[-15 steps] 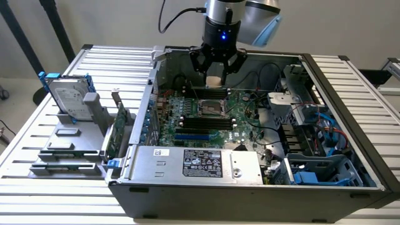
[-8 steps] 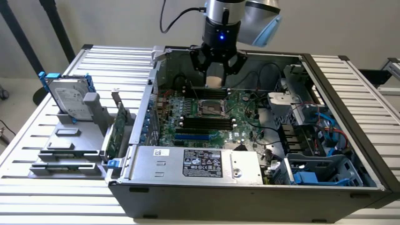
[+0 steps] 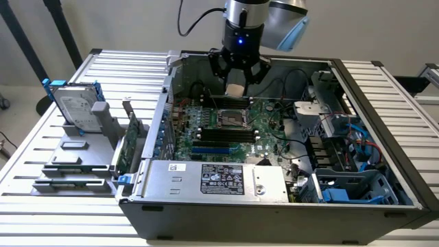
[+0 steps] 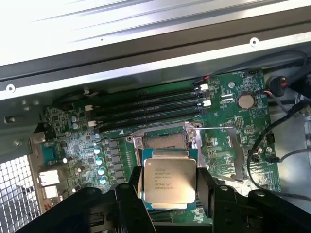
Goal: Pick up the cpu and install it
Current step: 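Place the cpu into insertion slot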
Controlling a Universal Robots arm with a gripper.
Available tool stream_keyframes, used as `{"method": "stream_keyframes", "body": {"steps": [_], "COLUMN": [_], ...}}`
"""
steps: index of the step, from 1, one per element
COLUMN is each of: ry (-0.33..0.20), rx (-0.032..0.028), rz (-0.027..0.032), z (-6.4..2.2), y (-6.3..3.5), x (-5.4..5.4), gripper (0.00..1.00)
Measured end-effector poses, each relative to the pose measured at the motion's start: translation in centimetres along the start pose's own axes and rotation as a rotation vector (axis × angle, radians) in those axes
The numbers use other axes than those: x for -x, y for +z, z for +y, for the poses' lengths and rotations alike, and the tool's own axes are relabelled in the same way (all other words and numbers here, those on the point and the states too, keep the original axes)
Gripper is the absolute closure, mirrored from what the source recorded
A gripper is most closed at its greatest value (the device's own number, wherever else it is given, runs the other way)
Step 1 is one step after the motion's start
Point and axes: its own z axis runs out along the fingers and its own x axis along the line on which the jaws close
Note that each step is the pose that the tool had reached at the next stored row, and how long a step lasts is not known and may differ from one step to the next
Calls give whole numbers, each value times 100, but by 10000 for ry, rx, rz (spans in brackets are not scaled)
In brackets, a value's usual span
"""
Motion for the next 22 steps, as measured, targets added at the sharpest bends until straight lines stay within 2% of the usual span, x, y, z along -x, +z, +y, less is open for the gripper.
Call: {"method": "stream_keyframes", "body": {"steps": [22], "ry": [4001], "rx": [52], "rz": [-168], "z": [-2], "y": [45], "x": [1], "gripper": [46]}}
